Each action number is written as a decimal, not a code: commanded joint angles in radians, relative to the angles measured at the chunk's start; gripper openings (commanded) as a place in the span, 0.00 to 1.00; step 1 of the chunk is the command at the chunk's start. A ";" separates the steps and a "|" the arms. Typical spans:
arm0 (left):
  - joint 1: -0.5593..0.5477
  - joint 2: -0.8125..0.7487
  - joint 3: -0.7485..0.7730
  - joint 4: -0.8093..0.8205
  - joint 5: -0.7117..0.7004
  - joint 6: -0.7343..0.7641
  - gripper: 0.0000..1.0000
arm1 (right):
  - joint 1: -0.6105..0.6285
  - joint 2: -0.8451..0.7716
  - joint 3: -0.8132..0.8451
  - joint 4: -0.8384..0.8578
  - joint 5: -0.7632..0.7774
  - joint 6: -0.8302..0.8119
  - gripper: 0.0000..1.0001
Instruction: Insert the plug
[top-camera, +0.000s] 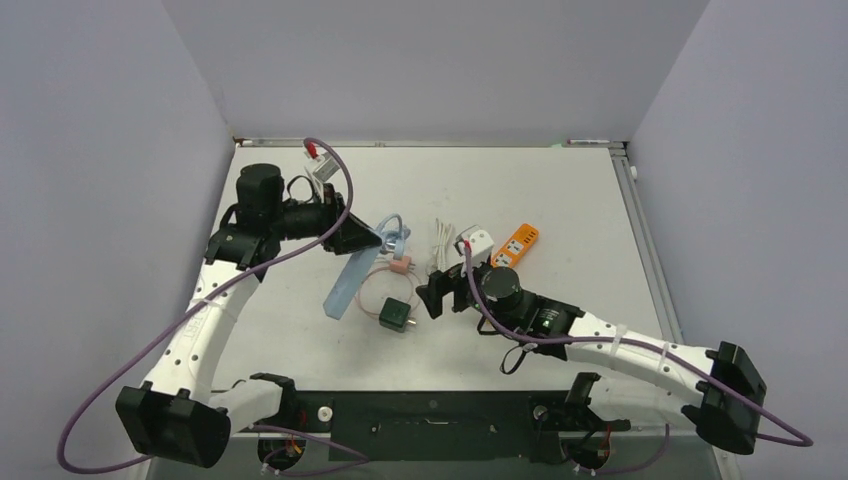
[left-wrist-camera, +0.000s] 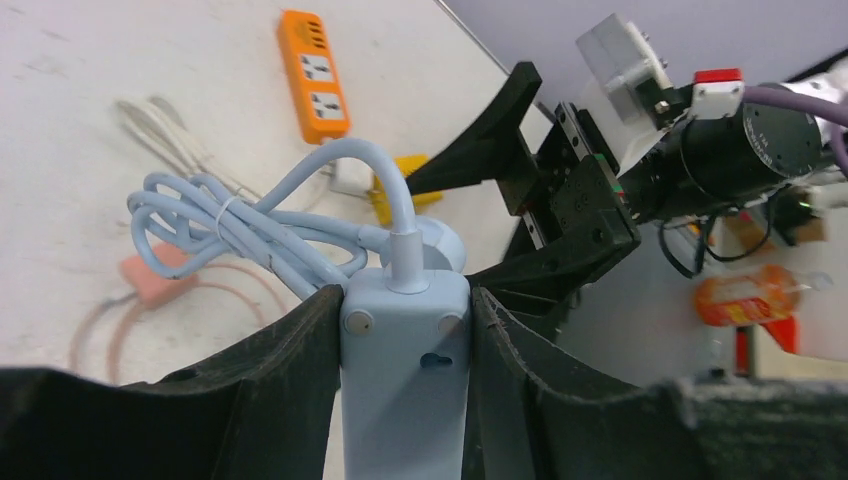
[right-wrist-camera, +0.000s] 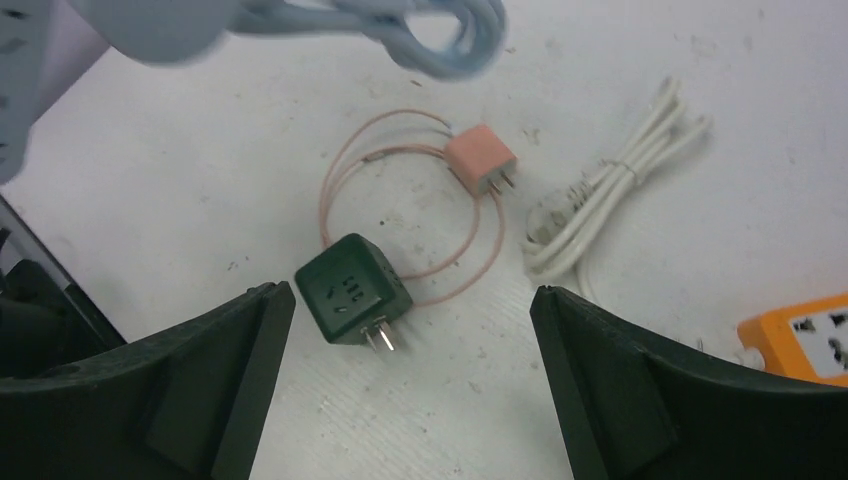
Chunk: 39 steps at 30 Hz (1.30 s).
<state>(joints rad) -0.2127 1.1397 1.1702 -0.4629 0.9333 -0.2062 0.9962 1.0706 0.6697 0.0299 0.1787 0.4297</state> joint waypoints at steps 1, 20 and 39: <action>0.002 -0.052 -0.039 0.118 0.270 -0.110 0.10 | 0.031 -0.124 0.028 0.202 -0.109 -0.309 0.96; -0.208 -0.119 -0.211 0.518 0.598 -0.464 0.10 | 0.021 -0.135 0.320 -0.041 -0.822 -0.719 0.94; -0.308 -0.077 -0.210 0.644 0.647 -0.589 0.10 | 0.033 -0.029 0.320 0.108 -1.048 -0.579 0.67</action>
<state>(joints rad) -0.5114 1.0588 0.9253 0.1097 1.5455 -0.7742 1.0225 1.0233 0.9672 0.0406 -0.8066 -0.1703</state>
